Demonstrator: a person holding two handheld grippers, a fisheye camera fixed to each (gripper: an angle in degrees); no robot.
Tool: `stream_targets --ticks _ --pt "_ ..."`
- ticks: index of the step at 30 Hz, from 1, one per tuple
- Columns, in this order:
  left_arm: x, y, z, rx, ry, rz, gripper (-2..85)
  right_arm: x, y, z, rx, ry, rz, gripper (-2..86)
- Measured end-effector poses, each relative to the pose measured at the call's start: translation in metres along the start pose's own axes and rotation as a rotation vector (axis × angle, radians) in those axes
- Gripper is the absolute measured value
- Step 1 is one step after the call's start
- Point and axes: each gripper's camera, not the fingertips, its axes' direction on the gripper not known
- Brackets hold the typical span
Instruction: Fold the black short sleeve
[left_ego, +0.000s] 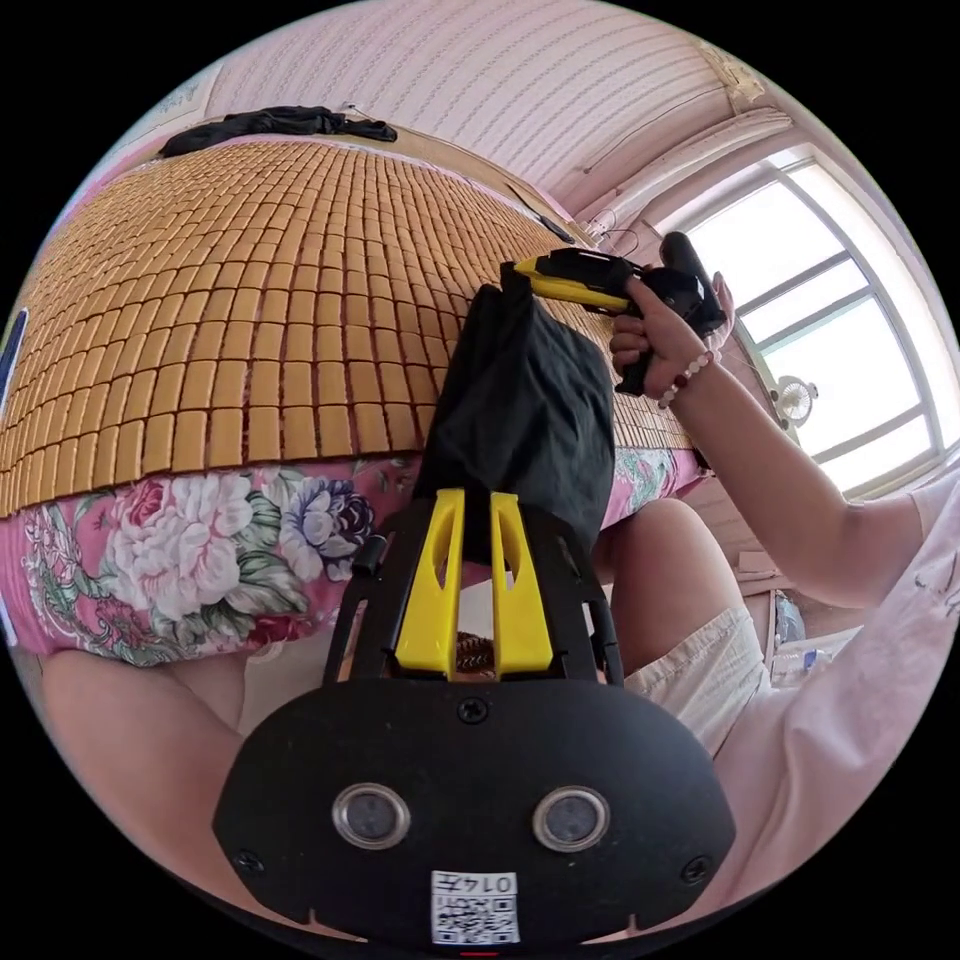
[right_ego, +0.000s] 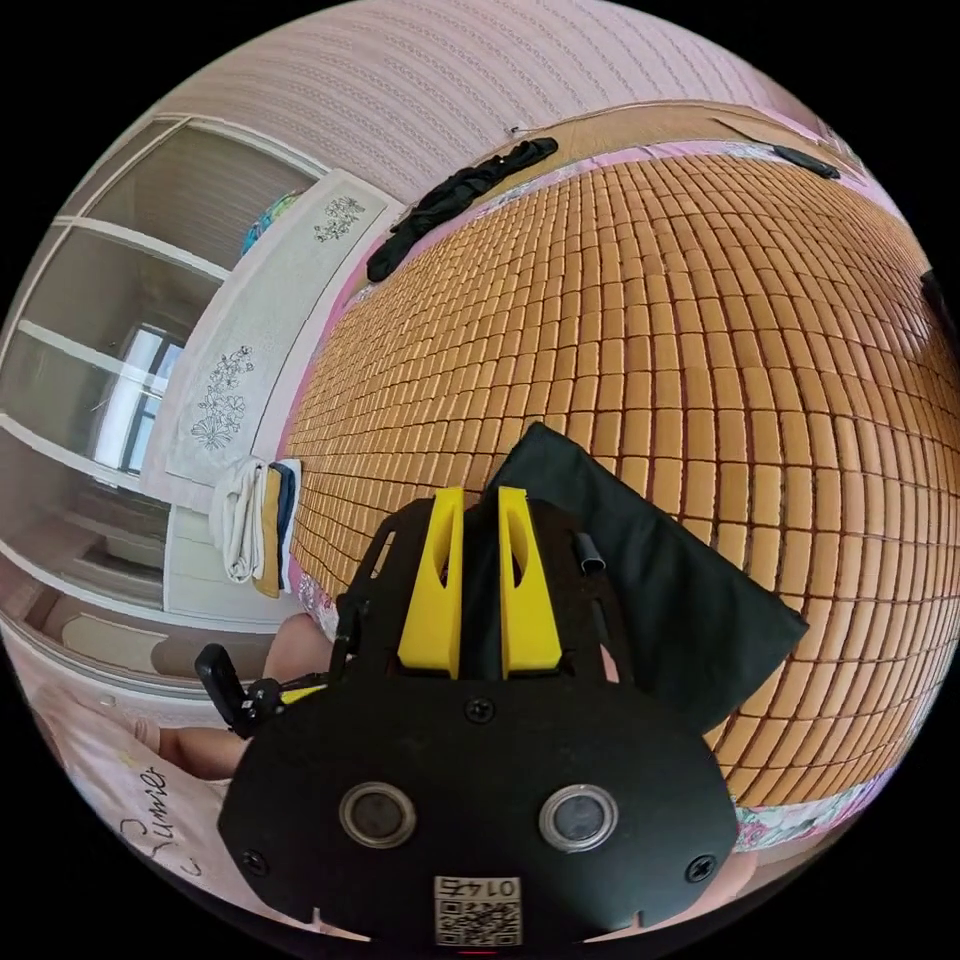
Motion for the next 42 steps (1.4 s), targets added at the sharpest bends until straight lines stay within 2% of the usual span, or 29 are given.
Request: stream_targets --ticks 4,9,13,16,18,20,22,25,27,31,34,39,42 --pt "-0.006 0.014 -0.022 -0.023 -0.11 0.017 4.4 -0.009 -0.022 -0.005 -0.013 0.138 -0.066 6.2" --pt "0.01 0.013 -0.029 0.023 -0.17 0.046 7.6 -0.05 -0.056 0.031 -0.174 0.363 -0.288 10.9" --pt "0.015 0.017 -0.013 -0.033 -0.108 0.015 11.9 -0.068 -0.065 0.066 -0.331 0.355 -0.367 12.6" --pt "0.018 0.023 -0.009 -0.037 -0.167 -0.002 11.9 -0.085 -0.063 0.074 -0.332 0.386 -0.417 10.9" --pt "0.018 0.025 -0.008 -0.059 -0.124 -0.029 9.7 -0.098 -0.06 0.077 -0.336 0.395 -0.436 7.7" --pt "0.018 0.029 -0.009 -0.067 -0.11 -0.063 7.3 -0.108 -0.058 0.077 -0.322 0.395 -0.445 5.3" --pt "0.019 0.038 -0.011 -0.081 -0.039 -0.071 0.9 -0.117 -0.056 0.074 -0.307 0.411 -0.456 4.2" --pt "0.026 0.052 -0.045 0.0 -0.029 -0.008 -0.6 -0.134 -0.052 0.043 -0.208 0.377 -0.446 3.0" --pt "0.034 0.063 -0.075 0.061 -0.003 0.042 -0.8 -0.15 -0.042 0.0 -0.091 0.283 -0.446 2.3" --pt "0.062 0.101 -0.15 0.196 -0.046 0.198 -1.0 -0.18 -0.018 -0.069 0.095 0.164 -0.459 1.9" --pt "0.07 0.131 -0.203 0.293 -0.067 0.219 -1.0 -0.216 -0.008 -0.111 0.205 0.077 -0.472 1.8" --pt "0.064 0.186 -0.294 0.494 -0.165 0.158 -1.0 -0.33 -0.015 -0.137 0.301 -0.015 -0.682 1.9" --pt "0.051 0.224 -0.353 0.612 -0.252 0.104 -1.0 -0.407 -0.035 -0.124 0.291 -0.08 -0.797 1.9"
